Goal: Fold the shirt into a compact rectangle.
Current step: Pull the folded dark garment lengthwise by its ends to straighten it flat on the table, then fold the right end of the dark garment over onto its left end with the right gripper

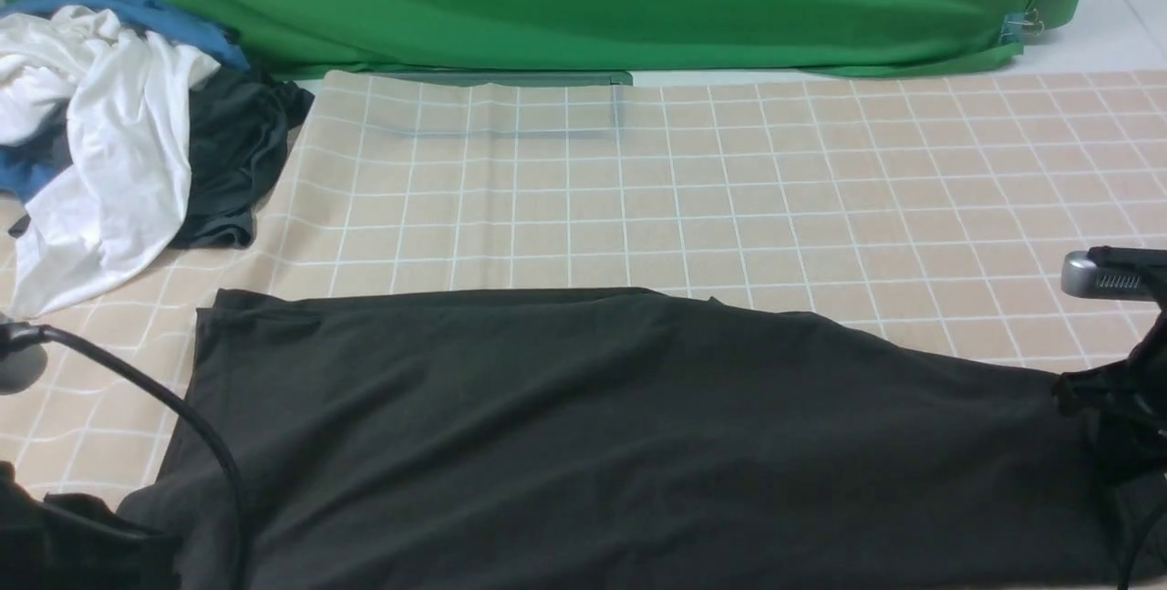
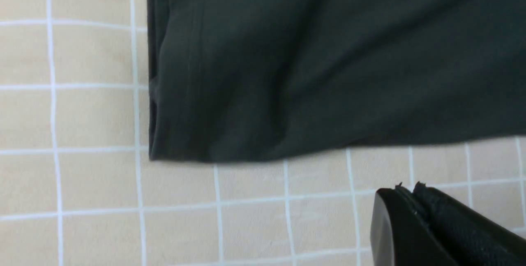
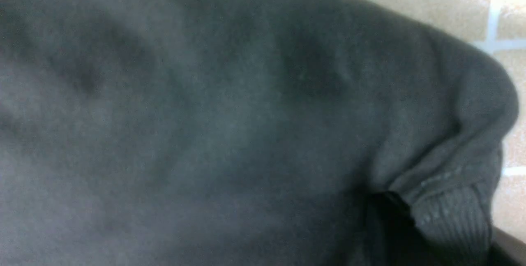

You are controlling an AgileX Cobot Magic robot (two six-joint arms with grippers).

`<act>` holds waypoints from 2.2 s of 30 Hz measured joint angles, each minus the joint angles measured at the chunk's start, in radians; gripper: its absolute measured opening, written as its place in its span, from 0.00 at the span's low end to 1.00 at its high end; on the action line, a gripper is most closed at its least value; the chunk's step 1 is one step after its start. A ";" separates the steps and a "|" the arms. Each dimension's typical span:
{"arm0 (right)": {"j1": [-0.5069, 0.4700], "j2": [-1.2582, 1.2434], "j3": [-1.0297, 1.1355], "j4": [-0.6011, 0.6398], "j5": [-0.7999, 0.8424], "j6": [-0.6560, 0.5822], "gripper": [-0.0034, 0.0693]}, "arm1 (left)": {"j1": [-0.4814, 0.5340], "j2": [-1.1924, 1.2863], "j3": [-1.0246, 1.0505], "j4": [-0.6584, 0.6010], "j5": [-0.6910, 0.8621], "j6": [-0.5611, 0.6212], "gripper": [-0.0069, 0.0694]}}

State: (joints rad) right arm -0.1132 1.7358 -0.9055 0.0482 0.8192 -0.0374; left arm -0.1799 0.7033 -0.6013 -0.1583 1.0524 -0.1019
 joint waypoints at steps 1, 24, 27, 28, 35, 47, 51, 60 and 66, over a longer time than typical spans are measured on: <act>0.000 -0.011 0.004 -0.006 -0.002 0.000 0.22 | 0.000 0.000 0.000 0.000 0.008 0.000 0.12; 0.243 -0.180 -0.515 0.090 0.390 0.087 0.22 | 0.000 0.000 0.000 0.000 -0.026 0.004 0.12; 0.394 -0.168 -0.589 0.131 0.386 0.087 0.22 | 0.000 0.000 0.000 0.000 -0.035 0.001 0.12; 0.394 -0.167 -0.594 0.134 0.386 0.087 0.22 | 0.000 0.000 0.000 0.001 -0.035 0.000 0.12; 0.676 -0.034 -0.783 0.219 0.353 0.095 0.22 | 0.000 0.000 -0.133 0.199 -0.004 -0.126 0.12; 0.894 0.275 -1.015 0.341 0.240 0.108 0.22 | 0.000 0.000 -0.260 0.280 0.074 -0.159 0.12; 0.918 0.357 -1.059 0.361 0.198 0.133 0.22 | 0.000 0.000 -0.260 0.277 0.081 -0.162 0.12; 0.952 0.547 -1.099 0.518 0.000 0.166 0.53 | 0.000 0.000 -0.260 0.241 0.082 -0.166 0.12; 0.950 0.528 -1.122 0.493 0.080 0.024 0.76 | 0.000 0.000 -0.260 0.241 0.088 -0.169 0.12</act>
State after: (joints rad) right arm 0.8373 2.2635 -2.0273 0.5416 0.8995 -0.0137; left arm -0.1799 0.7033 -0.8608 0.0831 1.1405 -0.2706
